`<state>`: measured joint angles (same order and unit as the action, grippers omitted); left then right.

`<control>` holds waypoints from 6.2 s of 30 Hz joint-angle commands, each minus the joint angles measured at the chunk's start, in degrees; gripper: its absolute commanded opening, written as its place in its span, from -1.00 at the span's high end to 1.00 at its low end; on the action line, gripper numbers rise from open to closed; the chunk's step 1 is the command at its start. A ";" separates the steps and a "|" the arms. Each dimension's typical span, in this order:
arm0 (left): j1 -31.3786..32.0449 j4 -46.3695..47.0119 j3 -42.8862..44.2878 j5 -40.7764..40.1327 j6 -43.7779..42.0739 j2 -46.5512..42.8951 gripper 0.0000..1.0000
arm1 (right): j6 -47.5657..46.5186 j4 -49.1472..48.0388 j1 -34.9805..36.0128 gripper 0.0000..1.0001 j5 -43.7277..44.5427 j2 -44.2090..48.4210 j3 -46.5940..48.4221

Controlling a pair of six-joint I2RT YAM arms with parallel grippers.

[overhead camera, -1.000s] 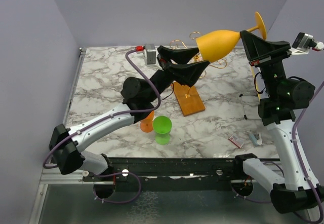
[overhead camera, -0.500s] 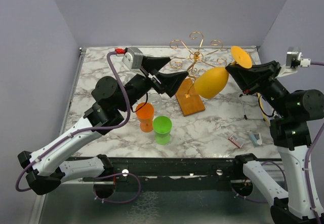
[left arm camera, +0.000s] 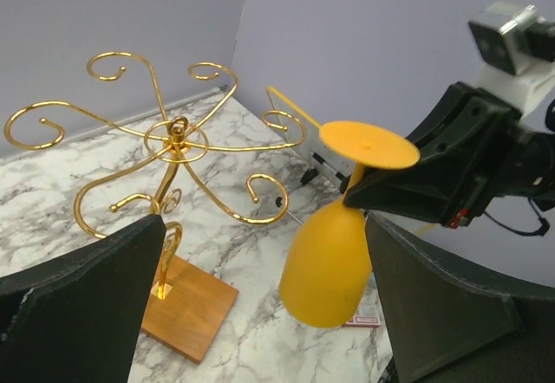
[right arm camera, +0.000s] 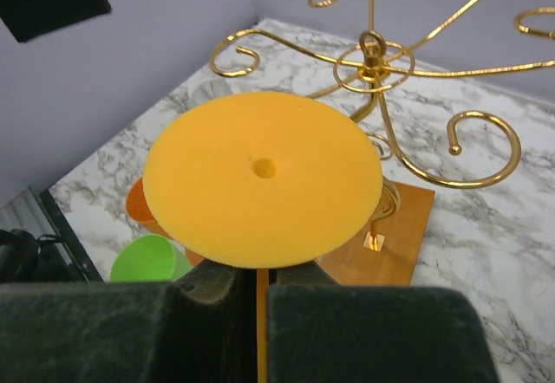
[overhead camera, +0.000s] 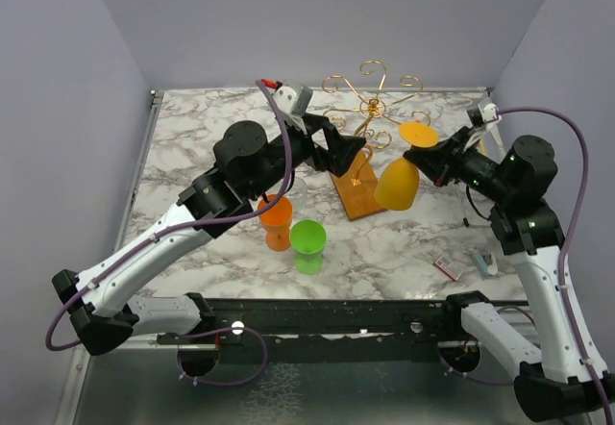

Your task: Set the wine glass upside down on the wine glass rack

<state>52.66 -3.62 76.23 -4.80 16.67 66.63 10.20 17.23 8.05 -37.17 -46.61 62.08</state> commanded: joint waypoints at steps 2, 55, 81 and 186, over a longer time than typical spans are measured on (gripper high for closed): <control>-5.60 -4.74 5.64 7.92 5.95 3.47 -0.98 | -1.95 -4.20 -0.05 0.99 0.71 -3.10 -2.97; -20.35 -2.07 0.49 22.74 17.79 13.78 -0.45 | -4.11 -25.70 7.67 0.99 -8.05 -16.11 -8.59; -20.41 2.43 2.53 24.58 23.35 16.01 -0.21 | -11.62 -31.47 13.12 0.99 14.38 -10.65 -15.83; -19.16 10.74 7.85 42.68 42.68 22.00 1.00 | -13.18 -39.27 15.16 0.85 4.49 -12.35 -15.78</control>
<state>33.01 5.56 81.21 35.35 58.70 88.58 -3.14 -19.73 22.76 -28.82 -60.10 46.44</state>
